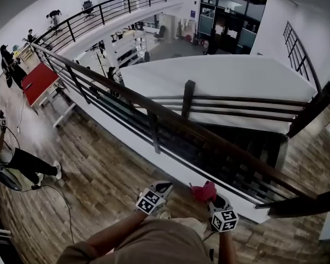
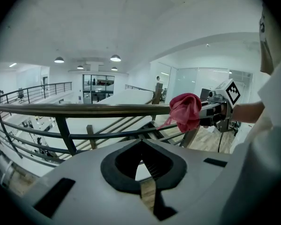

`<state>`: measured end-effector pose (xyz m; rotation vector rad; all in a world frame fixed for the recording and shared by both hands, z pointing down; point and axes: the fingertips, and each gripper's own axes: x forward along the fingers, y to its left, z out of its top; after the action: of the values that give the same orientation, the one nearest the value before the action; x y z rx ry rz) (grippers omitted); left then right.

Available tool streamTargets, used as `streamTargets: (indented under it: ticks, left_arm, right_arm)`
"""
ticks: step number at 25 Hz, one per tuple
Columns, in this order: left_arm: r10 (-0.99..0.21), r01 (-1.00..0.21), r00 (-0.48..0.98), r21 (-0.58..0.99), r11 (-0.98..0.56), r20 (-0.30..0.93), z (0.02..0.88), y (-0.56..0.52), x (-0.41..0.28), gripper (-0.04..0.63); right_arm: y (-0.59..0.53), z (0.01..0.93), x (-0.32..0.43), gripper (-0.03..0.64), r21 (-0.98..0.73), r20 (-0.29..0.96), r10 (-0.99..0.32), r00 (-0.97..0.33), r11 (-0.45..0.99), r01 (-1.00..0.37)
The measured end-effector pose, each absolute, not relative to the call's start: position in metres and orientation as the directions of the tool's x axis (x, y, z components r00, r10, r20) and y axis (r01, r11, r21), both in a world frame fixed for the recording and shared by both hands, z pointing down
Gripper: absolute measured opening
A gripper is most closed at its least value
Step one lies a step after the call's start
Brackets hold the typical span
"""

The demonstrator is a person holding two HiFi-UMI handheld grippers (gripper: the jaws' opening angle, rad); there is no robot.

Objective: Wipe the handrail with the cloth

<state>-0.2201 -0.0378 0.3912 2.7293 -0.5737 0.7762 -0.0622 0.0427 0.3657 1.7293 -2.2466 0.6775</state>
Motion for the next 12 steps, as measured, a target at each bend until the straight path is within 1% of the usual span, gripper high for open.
streamTargets:
  ticks: [3, 12]
  left_arm:
    - [-0.294, -0.419, 0.789, 0.122, -0.9, 0.54, 0.387, -0.043, -0.22, 0.017]
    - [-0.292, -0.407, 0.805, 0.122, -0.905, 0.517, 0.381, -0.041, -0.223, 0.017]
  right_arm:
    - [0.04, 0.36, -0.062, 0.1, -0.228, 0.429, -0.865, -0.259, 0.173, -0.958]
    - [0.032, 0.347, -0.072, 0.1, -0.161, 0.41, -0.879, -0.244, 0.194, -0.968]
